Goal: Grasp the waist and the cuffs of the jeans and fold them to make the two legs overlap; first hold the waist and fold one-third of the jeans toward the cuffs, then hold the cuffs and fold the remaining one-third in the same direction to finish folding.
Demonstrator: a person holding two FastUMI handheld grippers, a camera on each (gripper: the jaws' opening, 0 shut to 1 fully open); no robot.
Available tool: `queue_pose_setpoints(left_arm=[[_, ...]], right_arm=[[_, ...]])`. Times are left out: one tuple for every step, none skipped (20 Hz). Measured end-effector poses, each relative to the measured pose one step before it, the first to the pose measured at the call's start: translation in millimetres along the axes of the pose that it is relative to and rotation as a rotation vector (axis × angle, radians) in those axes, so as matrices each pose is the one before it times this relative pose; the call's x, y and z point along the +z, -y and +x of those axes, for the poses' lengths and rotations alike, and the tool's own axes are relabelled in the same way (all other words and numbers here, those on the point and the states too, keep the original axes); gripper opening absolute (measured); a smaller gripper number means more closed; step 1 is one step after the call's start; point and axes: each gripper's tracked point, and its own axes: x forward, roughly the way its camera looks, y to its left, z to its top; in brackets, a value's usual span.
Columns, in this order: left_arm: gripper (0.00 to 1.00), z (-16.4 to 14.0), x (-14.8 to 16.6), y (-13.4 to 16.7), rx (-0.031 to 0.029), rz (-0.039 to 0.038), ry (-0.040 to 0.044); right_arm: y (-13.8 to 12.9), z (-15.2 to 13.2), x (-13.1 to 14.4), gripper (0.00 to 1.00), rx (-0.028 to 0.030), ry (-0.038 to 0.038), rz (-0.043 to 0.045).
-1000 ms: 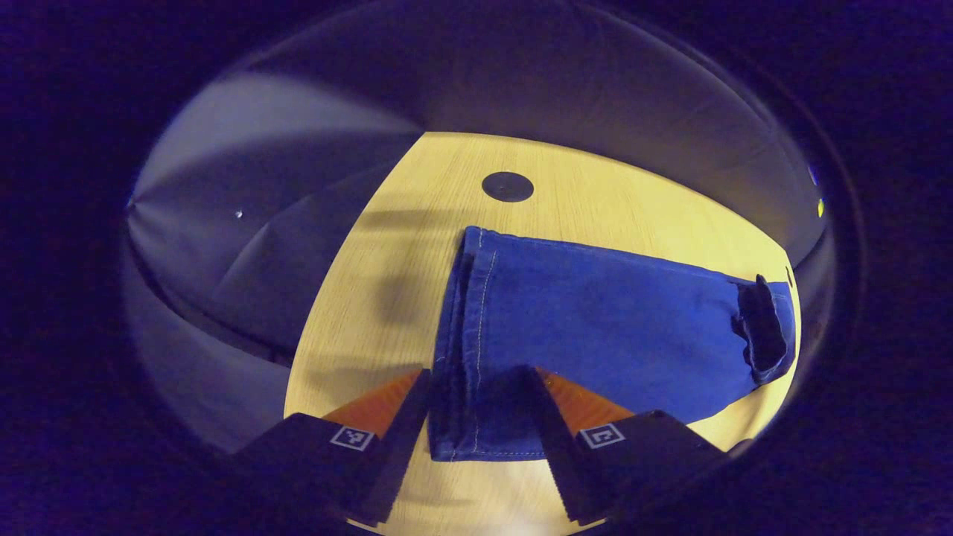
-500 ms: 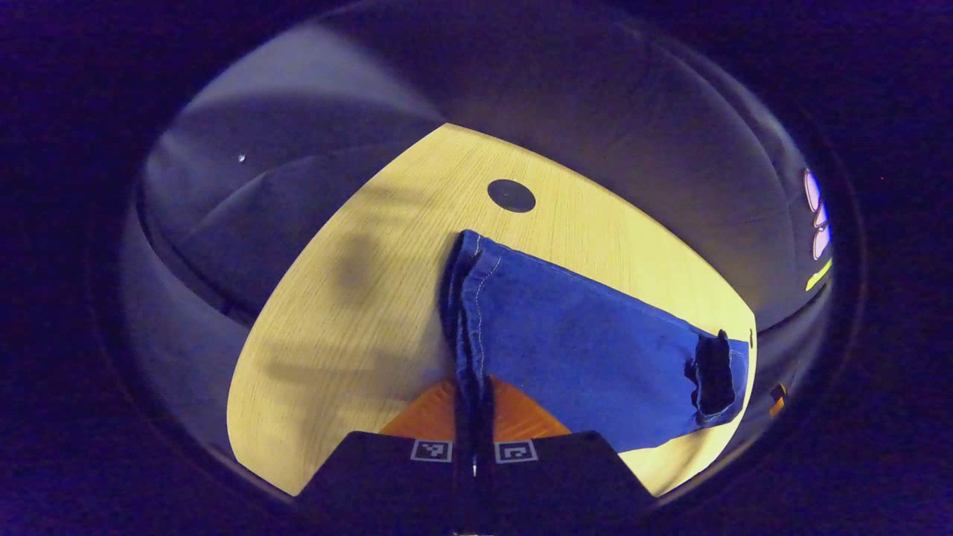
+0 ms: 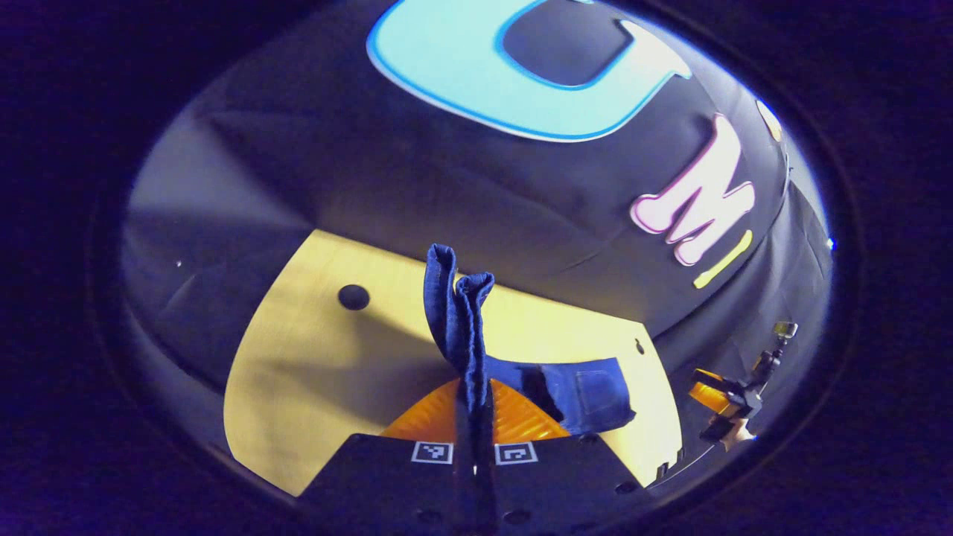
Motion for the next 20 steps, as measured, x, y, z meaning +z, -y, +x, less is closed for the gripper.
queue_pose_setpoints(left_arm=[[0.06, -1.63, 6.2, 25.5, -0.03848, 0.0196, 0.00958], [0.06, 5.72, 3.47, 33.44, -0.03573, 0.02008, 0.00152], [0.06, 8.95, 4.65, 24.12, -0.02898, 0.02256, -0.00143], [0.06, 13.77, 2.08, 26.34, -0.02333, 0.01845, -0.0087], [0.06, 16.41, -0.76, 22.55, -0.02525, 0.01673, -0.01958], [0.06, 18.64, -5.55, 20.83, -0.01219, 0.01117, -0.02402], [0.06, 19.64, -5.72, 19.71, -0.01174, 0.00921, -0.02816], [0.06, 16.89, -8.24, 21.13, -0.013, 0.0109, -0.03016], [0.06, 23.1, -11.45, 15.34, -0.01081, 0.02074, -0.0328], [0.06, 31.88, -10.95, 11.59, -0.0054, 0.03388, -0.03963], [0.06, 25.15, -12.55, 7.31, 0.01026, 0.01895, -0.05187], [0.06, 25.57, -14.22, 5.27, 0.00757, 0.02256, -0.03987], [0.06, 32.07, -20.55, 6.07, 0.01547, 0.01507, -0.05207], [0.06, 23.75, -16.5, 1.25, 0.02659, 0.00618, -0.06108], [0.06, 22.72, -17.78, -2.57, 0.03049, 0.01141, -0.0658], [0.06, 21.57, -13.98, -3.78, 0.03494, 0.01345, -0.04463], [0.06, 20.0, -11.34, -2.04, 0.02251, 0.01116, -0.03943], [0.06, 13.15, -9.13, 1.61, 0.01693, 0.00443, -0.02531], [0.06, 8.64, -4.76, 0.43, 0.01033, -0.00111, -0.01584], [0.07, 6.89, -4.58, -0.73, 0.01256, -0.01118, -0.01633]], right_arm=[[4.6, -9.73, 5.22, 0.97, -0.01222, 0.01611, -0.00058], [5.12, -9.01, 4.04, 0.97, -0.01013, 0.01441, 0.00189], [5.11, -8.78, 1.65, 0.97, -0.01063, 0.01129, 0.00092], [5.1, -9.0, 1.43, 0.97, -0.01106, 0.00879, 0.00132], [5.78, -7.93, -0.22, 0.97, -0.00936, 0.00431, 0.00018], [6.37, -7.68, -2.2, 0.97, -0.00978, 0.0043, 0.0003], [8.1, -6.42, -1.55, 0.97, -0.01283, 0.00079, 0.00234], [7.16, -6.01, -2.67, 0.97, -0.01126, 0.00139, 0.00836], [7.46, -5.51, -1.29, 0.97, -0.01061, 0.00595, 0.01238], [7.88, -2.97, -2.16, 0.97, -0.01379, 0.00147, 0.01082], [8.74, -1.97, -2.65, 0.97, -0.01636, -0.00179, 0.01084], [9.18, -2.49, -0.62, 0.97, -0.01521, 0.00625, 0.00881], [7.91, -3.26, 1.0, 0.97, -0.0138, 0.009, 0.00898], [6.84, -1.72, 0.42, 0.97, -0.0096, 0.00342, 0.01423], [6.22, -0.4, -1.1, 0.97, -0.00374, 0.00024, 0.01661], [7.81, -2.0, -0.47, 0.97, -0.00735, -0.00386, 0.00839], [8.39, -1.89, -1.14, 0.97, -0.00933, -0.00386, -0.00098], [7.79, -1.11, -0.4, 0.97, -0.01224, -0.00152, -0.00979], [5.02, -0.1, -1.64, 0.97, -0.00768, -0.00254, -0.00995], [4.95, -0.82, -2.46, 0.97, -0.00648, -0.00351, -0.00877]])
